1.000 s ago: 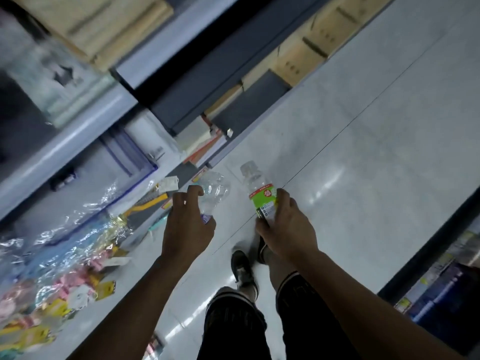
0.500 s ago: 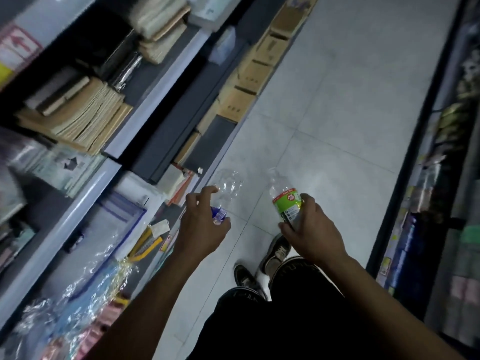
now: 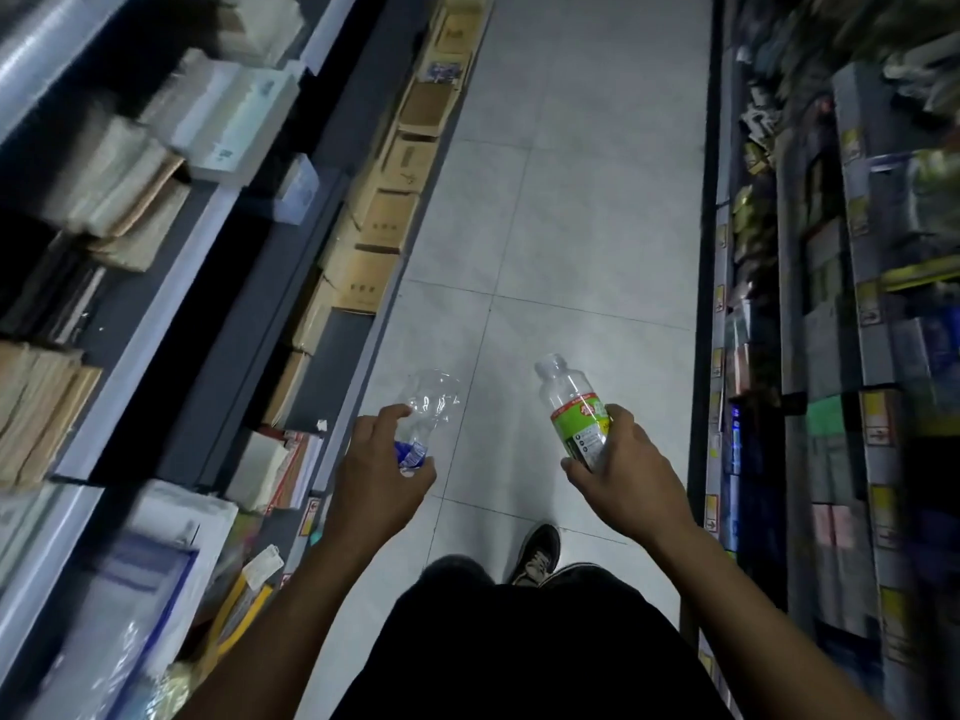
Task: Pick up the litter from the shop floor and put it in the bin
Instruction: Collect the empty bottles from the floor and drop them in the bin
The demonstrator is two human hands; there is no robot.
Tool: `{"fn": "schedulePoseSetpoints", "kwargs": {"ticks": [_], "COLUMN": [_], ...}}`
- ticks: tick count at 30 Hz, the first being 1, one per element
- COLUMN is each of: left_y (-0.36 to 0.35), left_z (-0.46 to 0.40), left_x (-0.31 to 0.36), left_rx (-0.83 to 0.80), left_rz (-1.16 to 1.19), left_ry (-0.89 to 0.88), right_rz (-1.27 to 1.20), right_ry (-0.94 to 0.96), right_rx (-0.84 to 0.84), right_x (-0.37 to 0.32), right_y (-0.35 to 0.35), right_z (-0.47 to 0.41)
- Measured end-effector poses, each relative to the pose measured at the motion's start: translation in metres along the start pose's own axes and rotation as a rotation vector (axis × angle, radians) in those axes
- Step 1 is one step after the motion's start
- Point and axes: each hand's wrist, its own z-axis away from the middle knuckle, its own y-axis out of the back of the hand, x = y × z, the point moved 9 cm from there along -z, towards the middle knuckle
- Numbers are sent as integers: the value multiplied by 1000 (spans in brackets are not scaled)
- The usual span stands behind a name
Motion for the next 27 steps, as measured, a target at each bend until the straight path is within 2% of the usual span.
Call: {"fn": "schedulePoseSetpoints", "kwargs": {"ticks": [7, 16, 21, 27], "left_y": [-5, 22, 41, 42], "left_z": [-39, -138, -232, -352], "left_x": [31, 34, 57, 115], "left_rx": [39, 97, 80, -28], "left_rz": [-1, 57, 42, 60], "left_ry": [49, 149, 117, -30], "right_rz": [3, 15, -23, -51], "right_ry": [33, 65, 13, -75], "right_rx": [-30, -13, 22, 98], "right_x": [-1, -51, -79, -90], "right_y": [41, 81, 101, 130], "right_z": [-71, -188, -255, -326]}}
